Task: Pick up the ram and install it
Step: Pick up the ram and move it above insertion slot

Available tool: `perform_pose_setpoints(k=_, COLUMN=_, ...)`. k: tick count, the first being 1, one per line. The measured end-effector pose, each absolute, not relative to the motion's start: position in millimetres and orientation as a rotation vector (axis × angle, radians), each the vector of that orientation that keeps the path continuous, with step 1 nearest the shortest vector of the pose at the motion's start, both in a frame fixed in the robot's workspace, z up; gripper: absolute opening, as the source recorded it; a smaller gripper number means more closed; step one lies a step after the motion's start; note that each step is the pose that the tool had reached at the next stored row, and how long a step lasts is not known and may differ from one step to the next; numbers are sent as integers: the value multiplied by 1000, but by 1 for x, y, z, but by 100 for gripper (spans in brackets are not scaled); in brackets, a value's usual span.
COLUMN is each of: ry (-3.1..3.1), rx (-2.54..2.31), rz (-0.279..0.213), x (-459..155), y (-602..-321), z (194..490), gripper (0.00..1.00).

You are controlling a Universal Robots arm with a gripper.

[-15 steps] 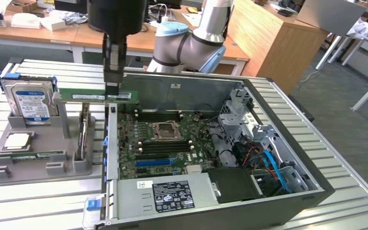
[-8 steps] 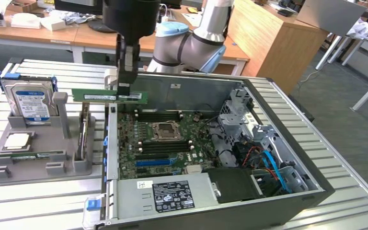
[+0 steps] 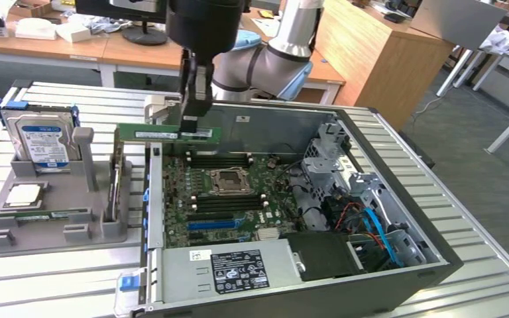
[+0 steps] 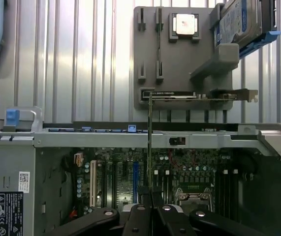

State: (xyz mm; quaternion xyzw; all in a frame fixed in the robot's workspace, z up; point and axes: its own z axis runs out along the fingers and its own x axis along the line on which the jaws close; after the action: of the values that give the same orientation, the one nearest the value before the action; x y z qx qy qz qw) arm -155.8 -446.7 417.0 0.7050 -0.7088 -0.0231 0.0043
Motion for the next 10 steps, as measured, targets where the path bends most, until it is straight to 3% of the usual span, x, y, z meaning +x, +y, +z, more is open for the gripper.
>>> perform_pose_setpoints(k=10, ry=-2221, rx=2209, rz=-72, x=-128, y=-447, z=417, gripper=11)
